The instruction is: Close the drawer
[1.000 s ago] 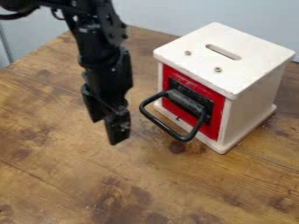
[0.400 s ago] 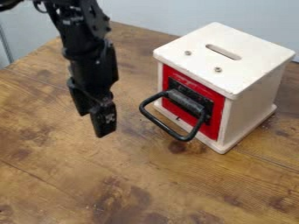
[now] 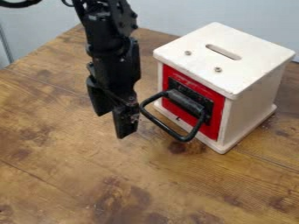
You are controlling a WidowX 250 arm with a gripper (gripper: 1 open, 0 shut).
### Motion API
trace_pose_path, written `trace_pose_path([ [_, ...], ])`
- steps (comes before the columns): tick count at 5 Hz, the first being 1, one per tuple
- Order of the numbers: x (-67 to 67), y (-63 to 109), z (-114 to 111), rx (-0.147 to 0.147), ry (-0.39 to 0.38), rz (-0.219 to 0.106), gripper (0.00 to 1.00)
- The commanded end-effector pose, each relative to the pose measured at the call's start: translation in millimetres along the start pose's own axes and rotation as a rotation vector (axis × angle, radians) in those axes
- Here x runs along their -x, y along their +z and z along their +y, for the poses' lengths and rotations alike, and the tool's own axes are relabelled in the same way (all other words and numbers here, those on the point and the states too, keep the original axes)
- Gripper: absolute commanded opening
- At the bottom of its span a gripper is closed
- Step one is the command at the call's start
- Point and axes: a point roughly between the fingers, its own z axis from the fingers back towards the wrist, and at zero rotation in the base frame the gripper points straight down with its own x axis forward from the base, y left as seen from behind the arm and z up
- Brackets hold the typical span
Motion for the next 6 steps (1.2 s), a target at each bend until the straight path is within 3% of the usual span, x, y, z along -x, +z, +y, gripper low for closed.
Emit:
trace_pose_path([
  [1,-9.5,34.1,-1,-0.05,0.046,-0.113,1.0],
  [2,3.2,31.7,8,-0.005,-0.056,-0.104,1.0],
  [5,7.8,22.3,32,-0.033,0.033,-0.085,1.0],
  [6,-3.2,14.6,35,-0.025,0.052,-0.077,1.0],
])
